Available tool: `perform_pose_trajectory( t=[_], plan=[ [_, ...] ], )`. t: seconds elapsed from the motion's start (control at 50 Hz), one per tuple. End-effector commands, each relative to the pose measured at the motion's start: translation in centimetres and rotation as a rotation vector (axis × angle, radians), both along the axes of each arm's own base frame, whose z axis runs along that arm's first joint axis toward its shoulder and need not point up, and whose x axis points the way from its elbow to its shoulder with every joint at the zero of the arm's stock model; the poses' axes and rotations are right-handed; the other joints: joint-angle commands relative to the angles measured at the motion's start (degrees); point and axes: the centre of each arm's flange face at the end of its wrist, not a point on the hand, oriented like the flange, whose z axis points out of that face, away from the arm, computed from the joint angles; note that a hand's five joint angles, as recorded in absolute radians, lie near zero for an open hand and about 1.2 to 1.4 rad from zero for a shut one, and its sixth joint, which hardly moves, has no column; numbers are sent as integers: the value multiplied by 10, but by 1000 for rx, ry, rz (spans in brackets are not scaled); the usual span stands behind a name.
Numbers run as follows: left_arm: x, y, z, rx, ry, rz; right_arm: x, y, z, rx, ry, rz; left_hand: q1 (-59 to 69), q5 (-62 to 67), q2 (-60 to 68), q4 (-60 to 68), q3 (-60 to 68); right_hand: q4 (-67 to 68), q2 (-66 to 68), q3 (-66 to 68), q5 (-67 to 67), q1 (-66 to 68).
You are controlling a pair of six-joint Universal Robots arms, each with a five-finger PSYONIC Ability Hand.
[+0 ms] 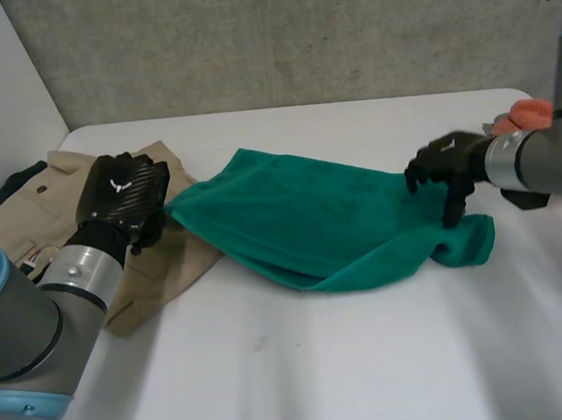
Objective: Fold the laundry.
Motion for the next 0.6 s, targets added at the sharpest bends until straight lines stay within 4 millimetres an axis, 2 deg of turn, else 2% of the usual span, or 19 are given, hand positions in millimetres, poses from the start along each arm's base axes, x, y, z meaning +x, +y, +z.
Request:
perform_pose_trajectory(
  t=[0.02,0.1,0.14,0.18,0.2,0.26,0.32,0.34,0.4,0.5,0.56,0.6],
  plan=[
    [3,-7,5,-16,4,15,-2,-2,-37,62,102,-7,137,144,114,111,118,61,60,59,50,46],
    [5,-10,6,-15,3,19,-3,5,-44,95,133,3,137,144,114,111,118,72,72,71,61,58],
    [7,-11,7,-10,3,22,-4,11,-41,102,141,13,137,144,114,111,118,138,137,136,127,123],
    [8,-12,8,-7,2,22,-5,13,-33,80,140,20,137,144,114,111,118,312,311,311,301,298],
    [8,-11,10,-7,2,24,-6,14,-21,45,127,22,137,144,114,111,118,496,495,495,485,482],
    [10,-9,25,-29,9,30,-12,15,15,-67,58,-6,137,144,114,111,118,500,499,499,489,486],
    [12,-5,38,-48,16,33,-20,20,35,-102,15,-35,137,144,114,111,118,500,499,499,489,486],
    [15,-2,49,-63,24,40,-25,26,48,-126,-1,-51,137,144,114,111,118,500,499,499,489,486],
    [24,4,75,-95,49,65,-37,38,69,-172,-14,-72,137,144,114,111,118,500,499,499,489,486],
    [36,20,110,-113,100,79,-57,53,100,-277,-1,-84,137,144,114,111,118,500,499,499,489,486],
    [40,34,126,-93,138,69,-63,63,113,-318,-17,-81,137,144,114,111,118,500,499,499,489,486],
    [40,42,129,-70,152,52,-63,67,113,-317,-36,-71,137,144,114,111,118,500,499,499,489,486]
  ],
)
